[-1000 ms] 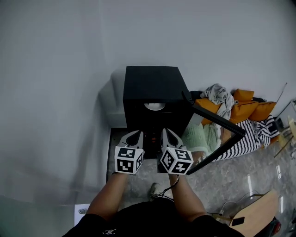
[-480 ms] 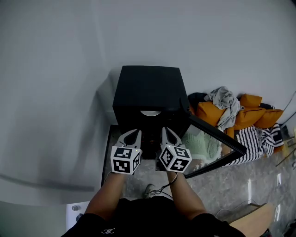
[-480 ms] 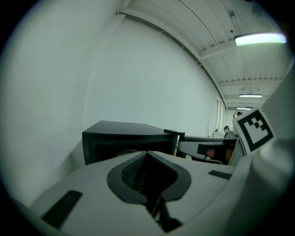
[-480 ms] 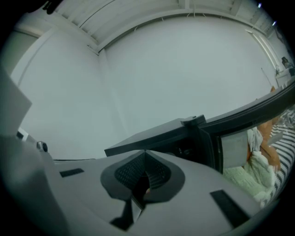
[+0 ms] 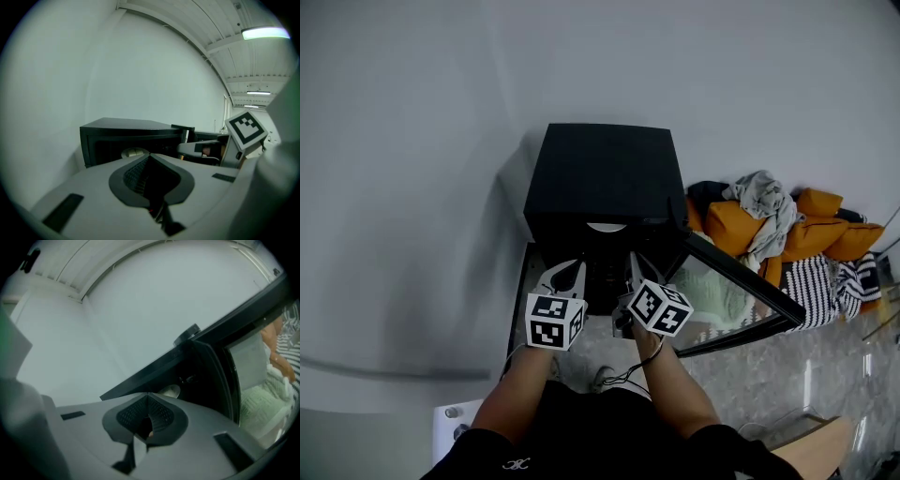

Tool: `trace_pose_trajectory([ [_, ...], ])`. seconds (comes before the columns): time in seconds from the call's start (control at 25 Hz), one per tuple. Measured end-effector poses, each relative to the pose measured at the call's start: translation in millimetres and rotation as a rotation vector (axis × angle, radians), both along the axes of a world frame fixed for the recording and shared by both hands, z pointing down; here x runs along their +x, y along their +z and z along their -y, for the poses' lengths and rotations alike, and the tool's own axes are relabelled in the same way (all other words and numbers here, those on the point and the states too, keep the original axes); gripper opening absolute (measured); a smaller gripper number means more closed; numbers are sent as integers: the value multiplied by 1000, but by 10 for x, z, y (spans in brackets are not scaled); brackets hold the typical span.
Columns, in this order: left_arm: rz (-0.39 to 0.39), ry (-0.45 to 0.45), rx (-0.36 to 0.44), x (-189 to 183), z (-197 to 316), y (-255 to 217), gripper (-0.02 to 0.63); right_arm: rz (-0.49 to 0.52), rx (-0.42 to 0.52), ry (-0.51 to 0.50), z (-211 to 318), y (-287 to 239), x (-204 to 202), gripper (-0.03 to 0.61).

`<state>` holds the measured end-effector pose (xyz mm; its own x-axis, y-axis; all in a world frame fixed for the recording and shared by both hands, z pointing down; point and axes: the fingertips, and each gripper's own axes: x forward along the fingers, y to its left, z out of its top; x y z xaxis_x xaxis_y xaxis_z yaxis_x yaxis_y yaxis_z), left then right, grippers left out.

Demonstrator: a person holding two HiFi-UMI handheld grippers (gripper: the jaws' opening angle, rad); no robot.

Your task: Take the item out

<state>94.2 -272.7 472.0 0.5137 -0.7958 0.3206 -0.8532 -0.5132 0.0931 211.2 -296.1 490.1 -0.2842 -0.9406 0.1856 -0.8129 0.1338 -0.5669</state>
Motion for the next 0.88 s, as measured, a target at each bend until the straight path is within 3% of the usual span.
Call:
trace_pose_trajectory([
  [0.32,40,79,9,-75,89,30,0,390,-122,78,248,239,-21,4],
  [0.64,11,109,-4,-286,164,41,0,746,-240,163,505,544,-134,4],
  [0.88,1,101,-10,-474,254,90,0,796,-279,204,695,735,-209,3],
])
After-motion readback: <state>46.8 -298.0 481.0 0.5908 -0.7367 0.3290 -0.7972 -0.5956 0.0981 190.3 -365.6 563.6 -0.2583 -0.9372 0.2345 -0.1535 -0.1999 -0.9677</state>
